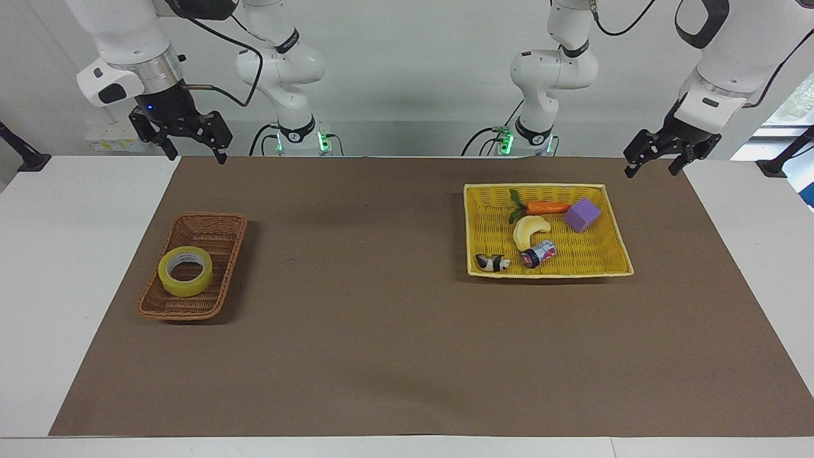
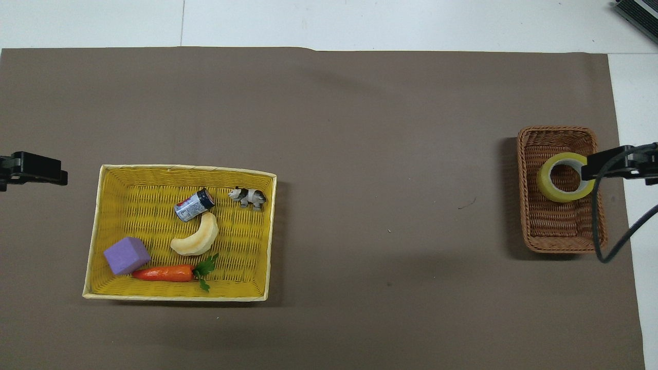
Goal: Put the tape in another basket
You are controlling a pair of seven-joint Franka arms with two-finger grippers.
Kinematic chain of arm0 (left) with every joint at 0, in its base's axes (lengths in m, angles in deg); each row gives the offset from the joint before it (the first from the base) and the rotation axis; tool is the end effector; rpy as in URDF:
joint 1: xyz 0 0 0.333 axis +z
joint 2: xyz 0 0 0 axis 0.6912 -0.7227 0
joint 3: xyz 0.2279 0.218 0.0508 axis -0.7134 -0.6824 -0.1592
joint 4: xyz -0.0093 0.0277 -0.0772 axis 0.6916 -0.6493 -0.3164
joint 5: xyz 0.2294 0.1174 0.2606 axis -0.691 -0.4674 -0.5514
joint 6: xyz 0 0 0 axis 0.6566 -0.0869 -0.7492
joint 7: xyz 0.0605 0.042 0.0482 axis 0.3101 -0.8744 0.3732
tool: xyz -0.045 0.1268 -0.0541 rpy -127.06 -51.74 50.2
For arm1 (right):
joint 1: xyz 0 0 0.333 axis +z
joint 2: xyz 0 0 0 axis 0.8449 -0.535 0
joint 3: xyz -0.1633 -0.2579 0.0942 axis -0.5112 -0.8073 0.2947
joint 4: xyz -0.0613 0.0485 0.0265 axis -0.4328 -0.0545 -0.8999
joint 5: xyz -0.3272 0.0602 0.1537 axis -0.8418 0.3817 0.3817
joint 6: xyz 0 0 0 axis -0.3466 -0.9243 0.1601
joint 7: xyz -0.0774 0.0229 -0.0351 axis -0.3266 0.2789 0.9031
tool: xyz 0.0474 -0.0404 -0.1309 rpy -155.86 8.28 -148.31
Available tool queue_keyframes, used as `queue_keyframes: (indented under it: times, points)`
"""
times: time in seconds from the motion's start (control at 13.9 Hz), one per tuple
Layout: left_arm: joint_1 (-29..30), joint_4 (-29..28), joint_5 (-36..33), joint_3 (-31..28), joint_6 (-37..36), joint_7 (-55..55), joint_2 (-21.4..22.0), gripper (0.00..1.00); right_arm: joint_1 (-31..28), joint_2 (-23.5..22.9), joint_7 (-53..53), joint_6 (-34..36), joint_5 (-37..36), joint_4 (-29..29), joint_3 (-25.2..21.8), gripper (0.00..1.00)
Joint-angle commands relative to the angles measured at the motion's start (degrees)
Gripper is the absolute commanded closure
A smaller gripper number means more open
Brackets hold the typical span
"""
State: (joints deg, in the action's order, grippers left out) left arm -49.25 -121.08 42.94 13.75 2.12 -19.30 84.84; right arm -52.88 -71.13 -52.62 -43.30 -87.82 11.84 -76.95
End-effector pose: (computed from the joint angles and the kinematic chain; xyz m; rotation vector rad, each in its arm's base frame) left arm 0.5076 -0.0069 0.5878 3.1121 0.0493 0.0056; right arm 0.5125 -0.0200 0.6139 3.1227 -0.1634 0.0056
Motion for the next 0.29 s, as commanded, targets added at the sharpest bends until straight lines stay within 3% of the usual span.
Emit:
queue_keyframes:
  times: [0.0,0.22]
  points:
    - [-0.6,0.8,-0.6,-0.6,-1.3,-0.4,0.2,0.0,-0.7,1.0,-0.7,-0.2,1.1,0.9,0.3,0.0]
    - [-0.6,0.8,-0.5,-0.6,-1.3,-0.4,0.2,0.0,-0.7,1.4,-0.7,-0.3,1.1,1.5,0.4,0.0]
